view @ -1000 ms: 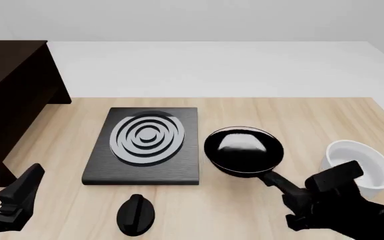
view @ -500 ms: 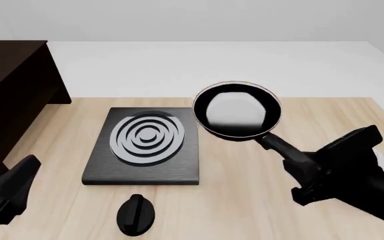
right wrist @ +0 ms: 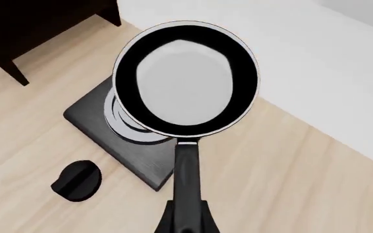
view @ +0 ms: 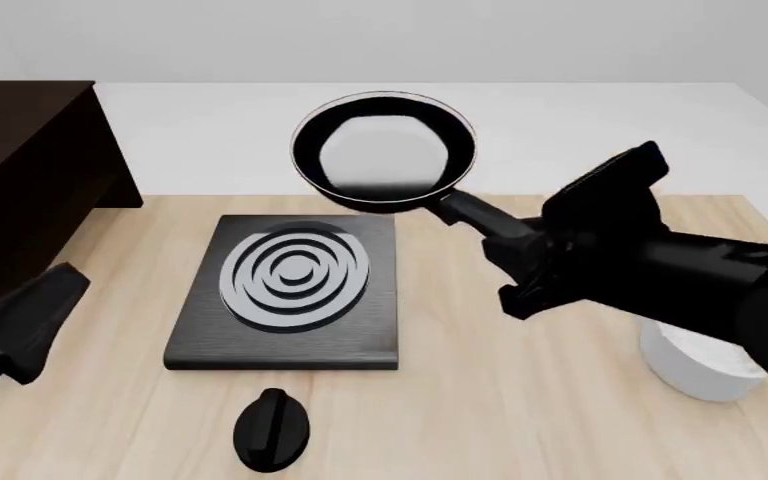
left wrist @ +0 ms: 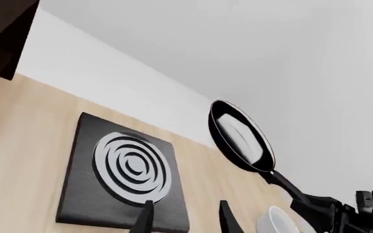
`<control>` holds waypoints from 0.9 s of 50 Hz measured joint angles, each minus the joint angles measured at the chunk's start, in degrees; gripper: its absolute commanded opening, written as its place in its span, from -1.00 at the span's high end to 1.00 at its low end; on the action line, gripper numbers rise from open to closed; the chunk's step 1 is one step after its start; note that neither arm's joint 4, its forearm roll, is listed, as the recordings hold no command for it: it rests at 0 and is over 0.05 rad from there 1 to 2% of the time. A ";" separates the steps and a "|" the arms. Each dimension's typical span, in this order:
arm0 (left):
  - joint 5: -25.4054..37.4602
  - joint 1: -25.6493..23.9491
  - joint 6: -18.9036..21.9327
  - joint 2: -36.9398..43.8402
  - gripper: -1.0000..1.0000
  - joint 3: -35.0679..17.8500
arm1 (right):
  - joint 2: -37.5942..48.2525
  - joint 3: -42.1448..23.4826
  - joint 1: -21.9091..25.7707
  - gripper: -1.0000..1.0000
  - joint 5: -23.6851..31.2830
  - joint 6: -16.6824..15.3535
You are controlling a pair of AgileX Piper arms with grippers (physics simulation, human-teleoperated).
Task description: Put the frying pan on the cabinet shelf.
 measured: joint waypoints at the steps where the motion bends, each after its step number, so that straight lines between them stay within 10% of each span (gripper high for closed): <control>1: -0.26 -0.51 -0.86 0.17 -1.00 0.03 | 0.62 -0.59 0.37 1.00 -0.06 -0.03; 25: -13.33 -7.69 -26.87 6.74 -1.00 7.65 | 14.09 -14.52 9.05 1.00 -1.05 -0.56; 45: -16.30 -9.33 -35.12 6.14 -1.00 9.53 | 22.71 -21.79 16.66 1.00 -2.31 -2.27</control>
